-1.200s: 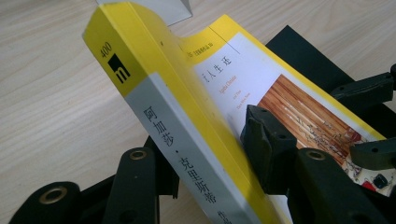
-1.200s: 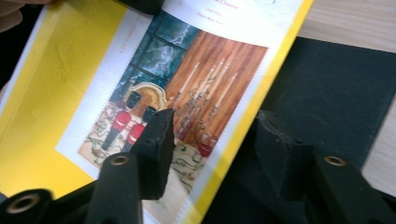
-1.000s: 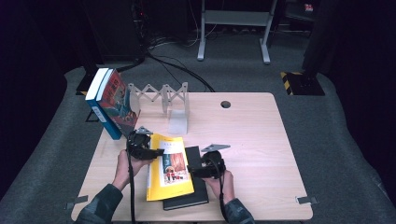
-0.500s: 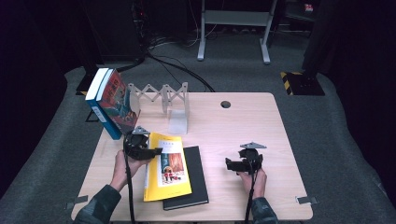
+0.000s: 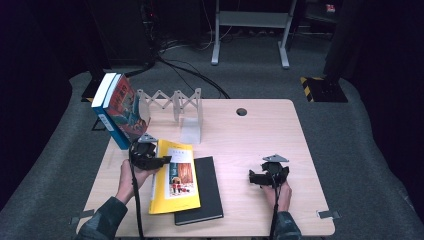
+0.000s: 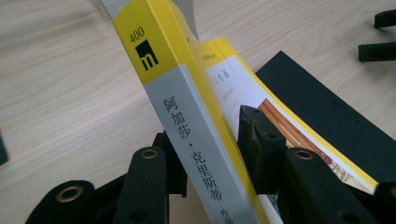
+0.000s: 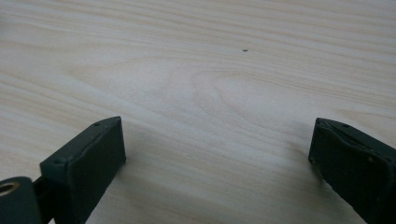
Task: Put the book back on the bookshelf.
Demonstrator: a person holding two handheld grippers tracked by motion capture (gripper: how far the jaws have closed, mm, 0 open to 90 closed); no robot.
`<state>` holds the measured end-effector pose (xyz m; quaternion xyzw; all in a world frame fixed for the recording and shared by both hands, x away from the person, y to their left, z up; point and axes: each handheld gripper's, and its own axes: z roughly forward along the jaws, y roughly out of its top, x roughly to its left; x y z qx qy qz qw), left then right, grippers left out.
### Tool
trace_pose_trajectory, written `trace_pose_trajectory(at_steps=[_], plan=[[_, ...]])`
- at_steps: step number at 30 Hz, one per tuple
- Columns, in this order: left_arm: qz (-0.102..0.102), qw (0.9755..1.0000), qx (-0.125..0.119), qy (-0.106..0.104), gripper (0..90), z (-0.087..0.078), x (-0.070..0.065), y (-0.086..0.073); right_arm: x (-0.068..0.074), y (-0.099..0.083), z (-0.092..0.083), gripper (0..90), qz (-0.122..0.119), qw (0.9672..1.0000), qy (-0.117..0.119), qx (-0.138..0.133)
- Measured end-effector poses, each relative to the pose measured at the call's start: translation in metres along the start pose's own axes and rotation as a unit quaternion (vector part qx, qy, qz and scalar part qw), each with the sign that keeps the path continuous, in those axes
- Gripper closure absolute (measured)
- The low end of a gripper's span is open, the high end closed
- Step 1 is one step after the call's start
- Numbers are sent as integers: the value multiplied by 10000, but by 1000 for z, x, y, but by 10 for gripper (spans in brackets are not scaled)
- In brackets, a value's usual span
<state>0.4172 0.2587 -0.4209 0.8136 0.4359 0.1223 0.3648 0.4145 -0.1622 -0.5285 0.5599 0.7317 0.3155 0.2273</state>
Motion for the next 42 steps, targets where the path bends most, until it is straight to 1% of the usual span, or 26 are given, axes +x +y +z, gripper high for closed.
trace_pose_trajectory(at_steps=[1,2,5,6,7,8,9,13,14,15,17,19,21,26,27,29,31,32,33,38,42], plan=[[-10,10000,-8,-18,661,-2,0,1,0,0,0,28,-35,10000,3,-27],[-41,9999,-92,13,665,-3,-1,1,0,0,0,28,-32,10000,5,-27],[-2,9998,-179,20,681,-9,-4,4,-1,-1,0,32,-54,10000,-3,-75],[47,9998,-186,26,687,-12,-5,6,-1,-2,0,32,-89,9999,-11,-65],[73,9996,-251,47,694,-14,-7,7,-1,-2,0,32,-84,9999,-9,-65],[48,9995,-304,34,700,-16,-8,9,-1,-2,0,34,-114,9999,-3,-67],[120,9995,-290,46,708,-19,-9,11,-1,-2,0,38,-121,9999,-13,-73],[117,9987,-494,7,735,-27,-13,16,-1,-2,-1,46,-129,9999,-2,-85],[133,9987,-498,-24,741,-29,-14,18,-1,-2,-1,46,-129,9999,-2,-85],[128,9983,-566,-26,745,-31,-15,19,0,-2,0,47,-97,9999,3,-95],[168,9978,-634,-61,751,-37,-15,23,0,-2,-1,50,-105,9999,8,-101],[180,9970,-754,-88,754,-43,-17,26,0,-2,-1,52,-105,9999,7,-104],[214,9962,-848,-60,756,-49,-17,29,0,-2,-1,53,-104,9999,10,-108],[261,9932,-1138,40,759,-67,-17,40,0,-2,-1,55,-83,9999,7,-95],[261,9927,-1175,44,759,-70,-16,42,0,-2,-1,55,-84,9999,7,-96],[326,9920,-1219,95,760,-75,-16,46,0,-2,-1,57,-84,9999,12,-99],[433,9906,-1269,264,761,-78,-17,48,0,-2,-1,57,-86,9999,13,-98],[461,9899,-1290,374,761,-79,-17,49,0,-2,-1,58,-85,9999,12,-99],[477,9893,-1311,429,761,-80,-15,49,0,-2,-1,58,-85,9999,13,-99],[350,9875,-1436,539,760,-82,-3,49,1,-2,-1,62,-86,9999,20,-104],[322,9854,-1523,694,760,-80,3,48,1,-2,-1,62,-89,9999,20,-104]])
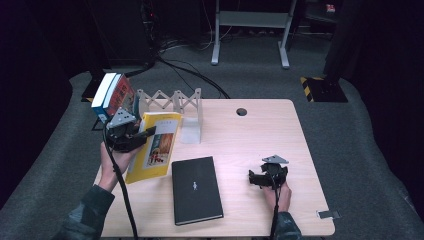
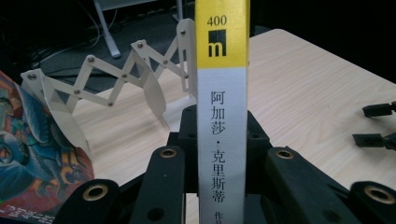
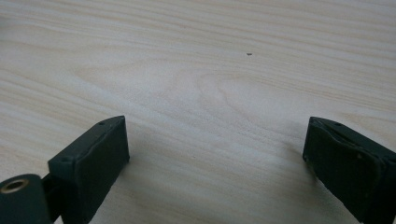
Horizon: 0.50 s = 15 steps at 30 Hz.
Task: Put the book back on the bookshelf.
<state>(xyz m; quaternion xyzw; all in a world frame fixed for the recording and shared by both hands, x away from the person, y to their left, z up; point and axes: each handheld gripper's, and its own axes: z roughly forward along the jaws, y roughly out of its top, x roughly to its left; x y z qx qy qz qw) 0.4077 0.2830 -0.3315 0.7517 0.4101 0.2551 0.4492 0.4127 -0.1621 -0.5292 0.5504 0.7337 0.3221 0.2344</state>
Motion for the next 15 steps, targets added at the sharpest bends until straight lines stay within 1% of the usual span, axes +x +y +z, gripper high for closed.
trace_pose_trajectory(at_steps=[2,4,8,13,15], plan=[[-28,10000,-52,74,760,3,3,-1,0,0,0,62,8,10000,1,1],[-107,9998,-111,145,760,5,6,-2,0,0,0,62,-1,10000,1,-3],[-119,9990,-226,364,760,8,11,-4,0,0,0,63,6,10000,3,-7],[-184,9974,-419,557,759,14,15,-6,0,0,0,66,3,10000,5,-5],[-167,9972,-417,598,759,16,17,-6,0,0,0,66,6,10000,3,-15]])
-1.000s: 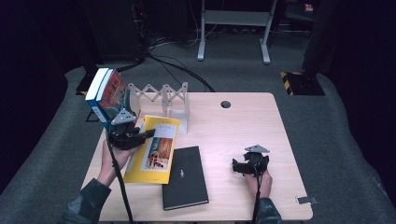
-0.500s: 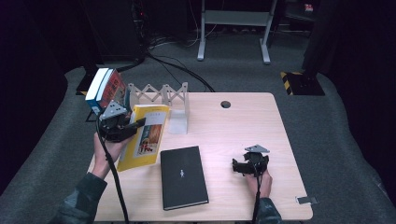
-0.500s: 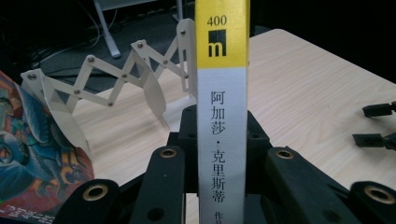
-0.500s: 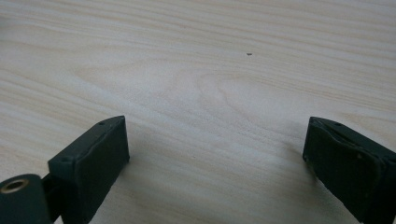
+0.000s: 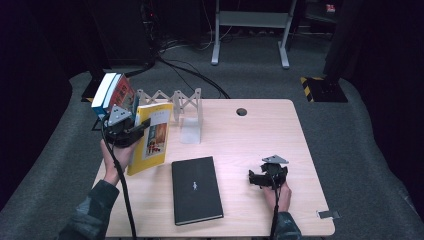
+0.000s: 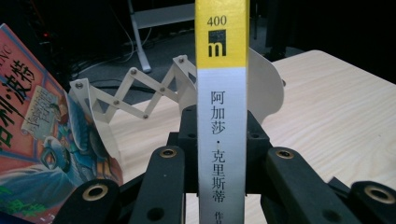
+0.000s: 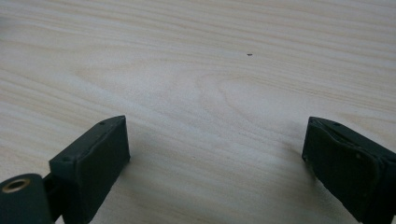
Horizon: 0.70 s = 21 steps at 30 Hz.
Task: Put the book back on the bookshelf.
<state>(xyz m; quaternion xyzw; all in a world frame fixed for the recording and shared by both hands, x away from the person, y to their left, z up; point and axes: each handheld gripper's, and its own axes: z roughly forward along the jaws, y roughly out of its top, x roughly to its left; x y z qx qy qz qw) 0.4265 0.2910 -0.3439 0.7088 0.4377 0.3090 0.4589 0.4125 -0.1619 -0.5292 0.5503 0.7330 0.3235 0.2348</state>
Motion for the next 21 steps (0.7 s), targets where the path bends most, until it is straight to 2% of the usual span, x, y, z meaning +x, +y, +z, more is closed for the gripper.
trace_pose_trajectory(at_steps=[9,21], plan=[[-132,9995,-180,240,759,7,5,-2,-1,0,0,69,-61,10000,1,-3],[-259,9967,-487,600,759,23,12,-4,0,0,0,73,-47,10000,-1,1]])
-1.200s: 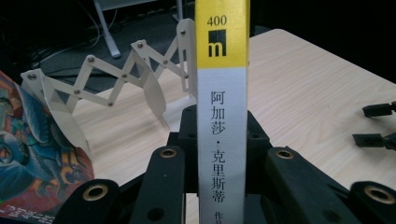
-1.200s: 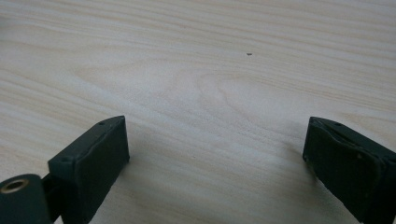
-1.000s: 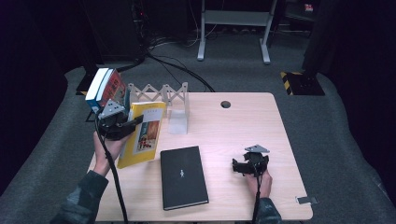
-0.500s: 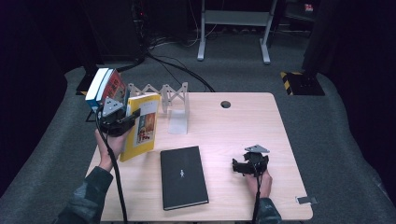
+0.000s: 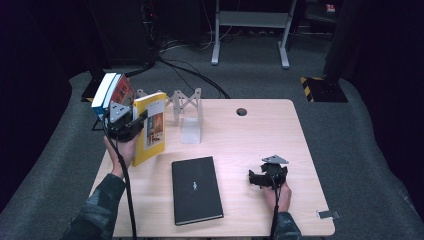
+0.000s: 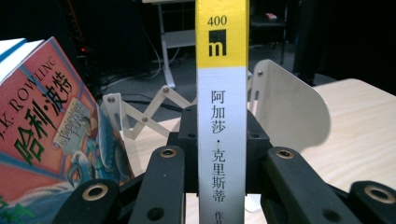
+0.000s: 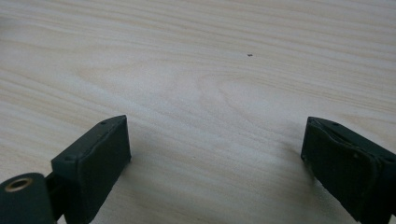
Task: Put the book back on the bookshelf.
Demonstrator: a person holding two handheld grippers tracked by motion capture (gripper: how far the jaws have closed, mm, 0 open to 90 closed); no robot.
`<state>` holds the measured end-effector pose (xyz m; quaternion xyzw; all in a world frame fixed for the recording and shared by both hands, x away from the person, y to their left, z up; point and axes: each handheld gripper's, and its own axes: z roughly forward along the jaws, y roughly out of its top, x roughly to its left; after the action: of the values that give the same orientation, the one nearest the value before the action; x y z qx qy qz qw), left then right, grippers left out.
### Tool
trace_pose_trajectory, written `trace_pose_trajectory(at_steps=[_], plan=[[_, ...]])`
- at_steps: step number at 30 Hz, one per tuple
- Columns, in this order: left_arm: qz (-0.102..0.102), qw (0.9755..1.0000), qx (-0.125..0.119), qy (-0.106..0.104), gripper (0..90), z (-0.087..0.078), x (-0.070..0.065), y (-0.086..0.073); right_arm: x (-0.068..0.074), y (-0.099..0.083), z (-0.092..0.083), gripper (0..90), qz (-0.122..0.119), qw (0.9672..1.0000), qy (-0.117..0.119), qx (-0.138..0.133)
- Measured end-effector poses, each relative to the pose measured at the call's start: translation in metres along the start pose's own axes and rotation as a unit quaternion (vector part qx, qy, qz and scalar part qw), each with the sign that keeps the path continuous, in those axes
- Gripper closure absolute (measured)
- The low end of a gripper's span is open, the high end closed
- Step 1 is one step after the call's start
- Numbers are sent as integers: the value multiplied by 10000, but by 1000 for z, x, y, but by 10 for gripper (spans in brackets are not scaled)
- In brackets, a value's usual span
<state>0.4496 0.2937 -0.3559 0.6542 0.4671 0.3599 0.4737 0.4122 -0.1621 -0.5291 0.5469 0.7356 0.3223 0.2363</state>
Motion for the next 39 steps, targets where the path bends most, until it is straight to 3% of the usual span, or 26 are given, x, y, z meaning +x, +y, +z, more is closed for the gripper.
trace_pose_trajectory(at_steps=[3,8,18,25,33,39], plan=[[-4,10000,-30,88,759,8,1,-1,0,0,0,76,-26,10000,6,-13],[-187,9995,-153,223,759,22,1,-1,0,0,0,81,-7,10000,6,-7],[-241,9976,-454,461,759,38,3,-3,0,0,0,84,-4,10000,18,-29],[-311,9975,-435,456,759,53,2,-13,0,0,0,88,-14,10000,21,-32],[-304,9980,-464,316,758,52,0,-22,0,0,0,92,-30,10000,28,-32],[-170,9997,-113,123,756,41,-3,-20,0,0,0,97,-25,10000,32,-46]])
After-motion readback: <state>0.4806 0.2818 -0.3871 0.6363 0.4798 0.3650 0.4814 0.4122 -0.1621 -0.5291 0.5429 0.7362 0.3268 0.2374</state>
